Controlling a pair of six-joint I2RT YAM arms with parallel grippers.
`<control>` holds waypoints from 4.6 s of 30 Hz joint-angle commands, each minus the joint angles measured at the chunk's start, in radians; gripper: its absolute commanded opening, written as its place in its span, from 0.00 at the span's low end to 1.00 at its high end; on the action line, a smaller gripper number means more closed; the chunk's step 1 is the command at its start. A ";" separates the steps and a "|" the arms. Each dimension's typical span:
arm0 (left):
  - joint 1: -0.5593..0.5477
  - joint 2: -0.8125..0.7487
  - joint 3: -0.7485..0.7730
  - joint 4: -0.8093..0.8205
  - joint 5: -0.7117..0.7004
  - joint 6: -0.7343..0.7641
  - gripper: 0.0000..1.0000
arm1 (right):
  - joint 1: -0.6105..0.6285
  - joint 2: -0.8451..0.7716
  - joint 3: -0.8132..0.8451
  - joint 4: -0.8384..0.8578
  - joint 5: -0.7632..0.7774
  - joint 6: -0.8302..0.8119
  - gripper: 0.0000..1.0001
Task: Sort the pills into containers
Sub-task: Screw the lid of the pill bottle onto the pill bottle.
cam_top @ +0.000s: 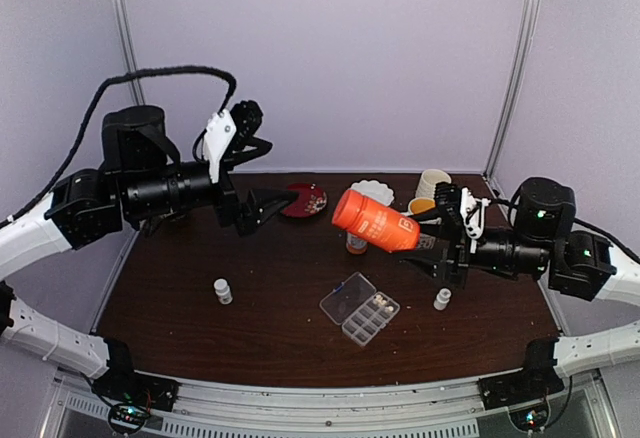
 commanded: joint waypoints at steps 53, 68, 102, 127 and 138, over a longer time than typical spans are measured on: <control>0.059 0.144 0.049 -0.069 0.580 -0.519 0.00 | 0.129 0.191 0.119 0.131 0.066 -0.142 0.00; 0.008 0.103 0.022 -0.135 0.553 0.487 0.00 | 0.030 0.185 0.180 0.060 -0.262 0.071 0.00; -0.152 -0.033 -0.350 0.506 -0.194 1.088 0.98 | -0.024 0.151 0.093 0.074 -0.179 0.115 0.01; 0.153 -0.018 -0.085 0.152 0.569 -0.770 0.98 | -0.017 0.125 0.047 0.153 -0.128 0.011 0.00; 0.153 0.023 -0.091 0.182 0.659 -0.801 0.98 | 0.004 0.195 0.105 0.143 -0.118 0.001 0.00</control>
